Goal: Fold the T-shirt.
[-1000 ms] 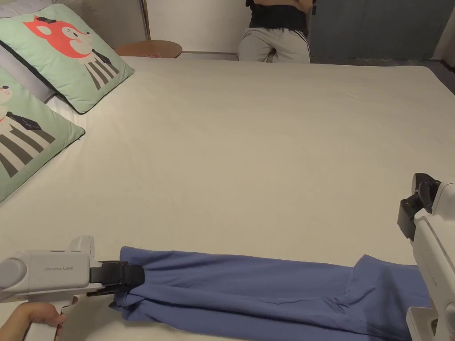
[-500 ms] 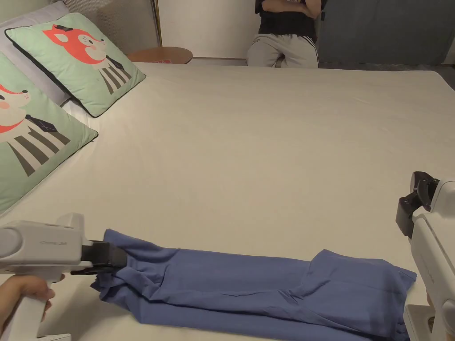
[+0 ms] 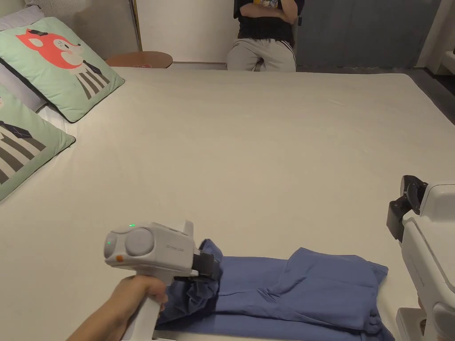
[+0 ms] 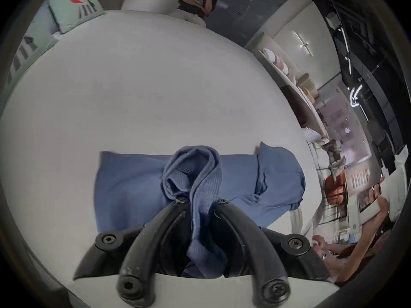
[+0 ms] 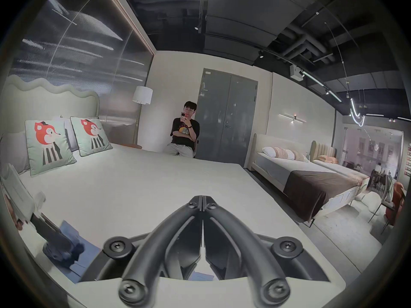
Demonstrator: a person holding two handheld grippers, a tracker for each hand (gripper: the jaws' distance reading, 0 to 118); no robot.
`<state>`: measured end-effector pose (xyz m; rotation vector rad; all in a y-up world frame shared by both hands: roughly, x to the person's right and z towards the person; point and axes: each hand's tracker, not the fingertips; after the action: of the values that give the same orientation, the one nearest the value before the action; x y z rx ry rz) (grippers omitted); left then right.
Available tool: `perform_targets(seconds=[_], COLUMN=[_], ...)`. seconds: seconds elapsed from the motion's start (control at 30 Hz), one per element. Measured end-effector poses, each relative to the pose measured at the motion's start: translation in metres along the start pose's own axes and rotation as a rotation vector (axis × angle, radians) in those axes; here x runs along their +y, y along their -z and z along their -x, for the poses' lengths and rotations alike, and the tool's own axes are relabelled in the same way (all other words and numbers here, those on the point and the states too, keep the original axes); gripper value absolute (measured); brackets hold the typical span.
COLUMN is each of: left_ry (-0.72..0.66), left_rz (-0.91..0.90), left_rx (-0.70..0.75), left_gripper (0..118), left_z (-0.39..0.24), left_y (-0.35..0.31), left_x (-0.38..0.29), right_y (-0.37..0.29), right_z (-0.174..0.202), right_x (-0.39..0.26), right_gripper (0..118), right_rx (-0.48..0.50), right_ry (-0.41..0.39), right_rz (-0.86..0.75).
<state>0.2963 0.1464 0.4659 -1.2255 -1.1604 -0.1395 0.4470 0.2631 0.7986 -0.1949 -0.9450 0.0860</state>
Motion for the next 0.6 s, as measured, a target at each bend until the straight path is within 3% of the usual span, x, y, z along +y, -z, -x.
perform_targets(seconds=[0.1,0.23,0.3,0.37,0.4,0.5,0.6], left_ry=[0.051,0.062,0.051,0.003,-0.019,-0.049,-0.04], left_rz=[0.023,0.03,0.032,0.009,-0.006,-0.077,-0.186], left_rx=[0.069,0.058,0.009,-0.059,-0.084,-0.133,-0.091], left_gripper=[6,12,51,101,110,110,110], left_z=[-0.013,-0.023,-0.025,-0.026,-0.027,-0.029,-0.024], left_y=[0.018,0.021,0.018,0.014,0.009,-0.008,-0.028], left_x=[-0.006,-0.01,-0.01,-0.01,-0.009,-0.007,-0.01], right_y=[-0.002,-0.001,0.0,0.0,0.0,-0.001,-0.001], right_z=[-0.003,-0.008,-0.008,-0.009,-0.008,-0.008,-0.008], right_x=[-0.001,-0.001,-0.002,-0.002,-0.002,-0.003,-0.002], right_gripper=[0,0,0,0,0,0,0], right_rx=[-0.011,-0.016,-0.018,-0.013,-0.014,-0.011,-0.005], right_ry=[-0.017,-0.008,-0.005,0.0,0.002,0.003,0.006], right_rz=[-0.003,0.0,0.002,0.005,0.006,0.007,0.01])
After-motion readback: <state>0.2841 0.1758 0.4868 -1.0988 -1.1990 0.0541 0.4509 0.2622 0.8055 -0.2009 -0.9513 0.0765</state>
